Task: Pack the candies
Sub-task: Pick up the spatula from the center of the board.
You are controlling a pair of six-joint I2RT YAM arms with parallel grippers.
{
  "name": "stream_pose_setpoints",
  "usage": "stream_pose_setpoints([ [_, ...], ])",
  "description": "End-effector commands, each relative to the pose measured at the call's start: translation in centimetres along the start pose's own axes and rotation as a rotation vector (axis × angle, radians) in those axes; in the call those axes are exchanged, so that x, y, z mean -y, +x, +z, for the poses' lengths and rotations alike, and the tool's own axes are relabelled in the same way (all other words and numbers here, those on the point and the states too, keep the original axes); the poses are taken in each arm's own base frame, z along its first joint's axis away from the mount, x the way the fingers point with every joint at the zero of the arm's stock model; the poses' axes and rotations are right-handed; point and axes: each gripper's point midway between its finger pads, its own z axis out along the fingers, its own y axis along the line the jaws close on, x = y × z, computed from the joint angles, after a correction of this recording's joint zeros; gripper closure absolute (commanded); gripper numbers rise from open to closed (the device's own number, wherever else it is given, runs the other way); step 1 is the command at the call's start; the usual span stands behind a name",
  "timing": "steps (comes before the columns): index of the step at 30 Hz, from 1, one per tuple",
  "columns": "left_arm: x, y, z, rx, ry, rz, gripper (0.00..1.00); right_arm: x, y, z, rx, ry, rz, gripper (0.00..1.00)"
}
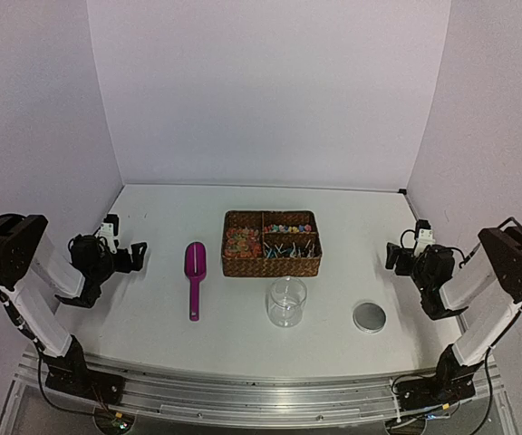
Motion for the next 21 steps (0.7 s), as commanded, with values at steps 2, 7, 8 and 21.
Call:
stream_pose_setpoints([
  [2,0.0,-2.2,0.3,0.076,-0.003,0.017,0.0,-0.3,-1.8,0.4,0.056,-0.012,0.002,0.02],
  [7,0.1,-2.3,0.3,0.08,-0.001,0.023,0.0,0.9,-3.9,0.5,0.058,0.064,0.03,0.02],
  [8,0.5,-2.6,0.2,0.085,0.024,0.033,0.0,0.9,-4.6,0.5,0.051,0.07,0.029,0.02],
  [21,16.4,-3.9,-8.5,0.174,1.162,1.157,0.09,-6.4,-13.3,-2.2,0.071,-0.318,0.112,0.02],
])
